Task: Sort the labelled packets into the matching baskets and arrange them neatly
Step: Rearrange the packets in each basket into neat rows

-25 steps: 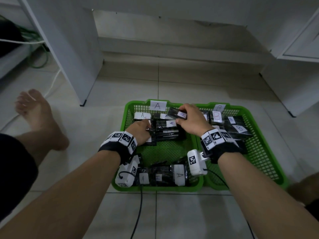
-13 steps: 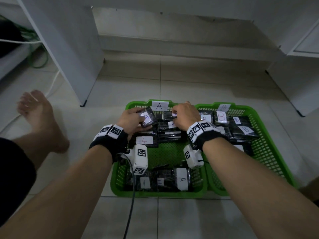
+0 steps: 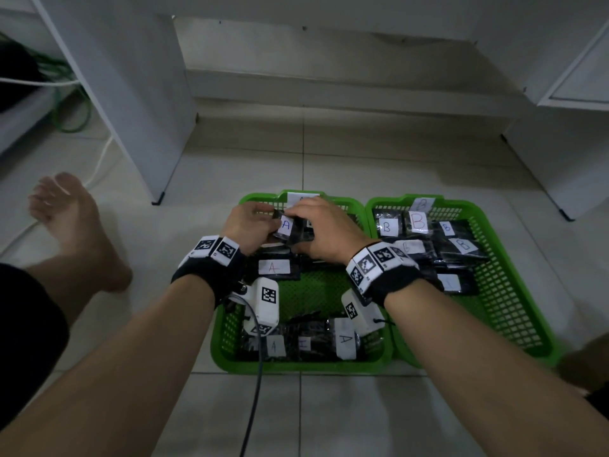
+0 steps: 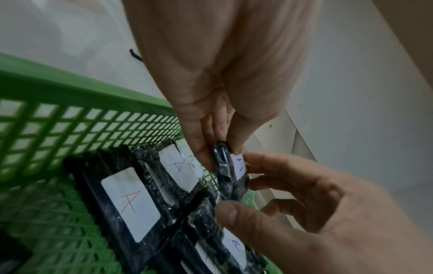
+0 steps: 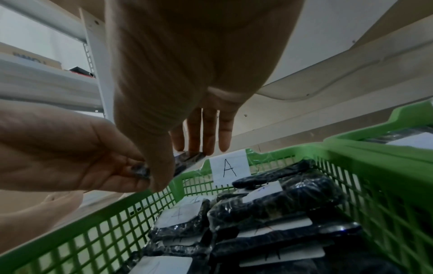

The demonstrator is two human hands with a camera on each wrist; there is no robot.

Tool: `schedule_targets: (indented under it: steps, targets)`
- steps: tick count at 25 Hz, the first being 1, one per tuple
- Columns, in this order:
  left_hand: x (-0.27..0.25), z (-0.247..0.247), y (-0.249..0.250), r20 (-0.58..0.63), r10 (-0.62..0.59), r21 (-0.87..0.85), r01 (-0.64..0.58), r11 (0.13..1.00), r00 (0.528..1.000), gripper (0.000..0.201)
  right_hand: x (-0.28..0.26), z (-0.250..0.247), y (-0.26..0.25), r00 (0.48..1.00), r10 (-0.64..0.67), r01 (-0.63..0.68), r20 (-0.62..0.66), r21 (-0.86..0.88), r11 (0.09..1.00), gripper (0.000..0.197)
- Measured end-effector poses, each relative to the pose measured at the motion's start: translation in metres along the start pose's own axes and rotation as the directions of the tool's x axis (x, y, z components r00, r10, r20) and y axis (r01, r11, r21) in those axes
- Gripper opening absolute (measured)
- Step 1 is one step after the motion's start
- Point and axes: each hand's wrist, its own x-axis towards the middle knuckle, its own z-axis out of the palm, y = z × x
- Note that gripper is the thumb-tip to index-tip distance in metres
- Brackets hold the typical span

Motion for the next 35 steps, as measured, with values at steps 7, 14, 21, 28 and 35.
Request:
schedule_targets:
  steps: [7,14,21,28,35]
  targets:
    - [-0.012,-0.002,-0.003,0.156,-0.011,0.677,-0.099,0.729,0.988,0.03,0.023,0.011,0.008,0.994,0.11,-0.11,-0.013,-0.218,0.97,0.021]
    - [-0.011,0.0,-0.007,0.247,-0.069,0.835,-0.175,0.522,0.967,0.031,0.041,0.037,0.012,0.985,0.168,-0.15,0.043,-0.281,0.948,0.013]
    - [-0.034,-0.005,0.003,0.34,0.1,0.734,-0.33,0.593,0.935,0.02,0.003,0.006,-0.001,0.985,0.167,-0.164,0.047,-0.067,0.984,0.025]
    - [-0.081,0.006,-0.015,0.627,-0.314,0.767,-0.492,0.413,0.713,0.05,-0.062,-0.001,-0.007,0.687,0.306,-0.301,0.659,-0.125,0.945,0.038]
    - [-0.088,0.008,-0.024,0.556,-0.295,0.824,-0.471,0.313,0.777,0.038,-0.079,0.008,0.002,0.694,0.362,-0.196,0.623,-0.321,0.927,0.052]
